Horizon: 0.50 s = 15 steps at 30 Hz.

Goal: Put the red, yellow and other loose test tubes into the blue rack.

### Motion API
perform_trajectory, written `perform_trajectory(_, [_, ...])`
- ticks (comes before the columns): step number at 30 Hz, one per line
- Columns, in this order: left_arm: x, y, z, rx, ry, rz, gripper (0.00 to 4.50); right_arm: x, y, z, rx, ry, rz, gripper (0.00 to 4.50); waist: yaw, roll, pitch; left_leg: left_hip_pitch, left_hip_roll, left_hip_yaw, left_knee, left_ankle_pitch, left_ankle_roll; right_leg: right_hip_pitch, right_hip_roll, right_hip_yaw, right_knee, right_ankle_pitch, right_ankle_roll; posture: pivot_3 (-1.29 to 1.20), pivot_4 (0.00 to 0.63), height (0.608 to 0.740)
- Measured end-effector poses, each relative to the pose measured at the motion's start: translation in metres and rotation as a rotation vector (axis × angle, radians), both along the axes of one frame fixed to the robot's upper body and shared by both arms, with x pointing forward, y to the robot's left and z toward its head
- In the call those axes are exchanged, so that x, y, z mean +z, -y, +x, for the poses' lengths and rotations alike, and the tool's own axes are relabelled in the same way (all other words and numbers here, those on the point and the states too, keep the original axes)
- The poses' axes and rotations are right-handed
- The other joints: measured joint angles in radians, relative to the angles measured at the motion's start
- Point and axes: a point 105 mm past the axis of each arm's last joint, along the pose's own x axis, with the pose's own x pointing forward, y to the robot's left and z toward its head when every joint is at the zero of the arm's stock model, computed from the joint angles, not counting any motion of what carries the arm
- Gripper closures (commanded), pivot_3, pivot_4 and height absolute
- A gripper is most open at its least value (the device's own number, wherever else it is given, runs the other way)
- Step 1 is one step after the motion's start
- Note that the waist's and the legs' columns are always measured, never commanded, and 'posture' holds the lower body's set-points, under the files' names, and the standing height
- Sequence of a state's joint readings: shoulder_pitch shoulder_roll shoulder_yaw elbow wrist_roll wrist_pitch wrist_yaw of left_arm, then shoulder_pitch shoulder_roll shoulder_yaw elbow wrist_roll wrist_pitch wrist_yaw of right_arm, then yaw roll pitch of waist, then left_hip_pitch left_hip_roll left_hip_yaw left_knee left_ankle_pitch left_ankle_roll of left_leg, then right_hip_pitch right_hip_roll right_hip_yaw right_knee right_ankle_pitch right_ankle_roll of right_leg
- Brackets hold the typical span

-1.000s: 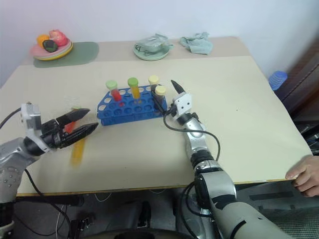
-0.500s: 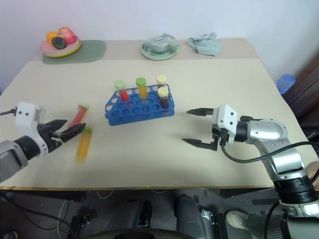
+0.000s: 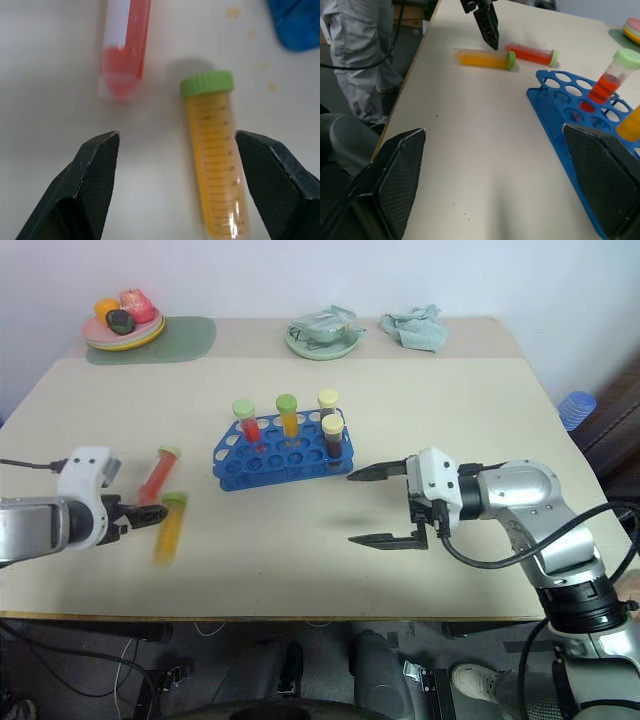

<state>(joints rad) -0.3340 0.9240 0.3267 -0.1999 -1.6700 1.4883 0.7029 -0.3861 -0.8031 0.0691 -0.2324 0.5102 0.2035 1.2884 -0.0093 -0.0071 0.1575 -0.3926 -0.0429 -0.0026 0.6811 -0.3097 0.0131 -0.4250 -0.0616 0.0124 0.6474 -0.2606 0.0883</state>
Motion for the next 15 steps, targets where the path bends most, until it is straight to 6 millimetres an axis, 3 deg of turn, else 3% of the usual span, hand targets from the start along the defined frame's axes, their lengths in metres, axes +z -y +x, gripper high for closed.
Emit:
perform_trajectory(7, [-0.018, 0.017, 0.01, 0.118, -0.092, -0.023, 0.72, 0.001, -0.003, -0.001, -0.003, 0.007, -0.003, 0.04, 0.001, 0.0, 0.0, 0.0, 0.0, 0.0, 0.0, 0.0, -0.001, 0.0, 0.0, 0.0, 0.0, 0.0, 0.0, 0.0, 0.15, 0.74])
perform_trajectory(10, [-0.022, 0.017, 0.014, 0.168, -0.115, -0.011, 1.56, 0.002, -0.003, 0.0, -0.015, -0.001, 0.002, 0.0, -0.002, 0.0, 0.0, 0.0, 0.0, 0.0, 0.0, 0.001, -0.002, 0.0, 0.0, 0.0, 0.0, 0.0, 0.0, 0.0, 0.15, 0.74])
perform_trajectory(15, [-0.025, 0.015, 0.018, 0.215, -0.131, 0.011, 3.73, 0.004, -0.005, -0.001, -0.019, 0.001, 0.009, 0.0, -0.001, 0.0, 0.0, 0.0, -0.001, 0.0, 0.0, 0.001, -0.002, 0.0, 0.0, 0.0, 0.0, 0.0, 0.0, 0.0, 0.15, 0.74])
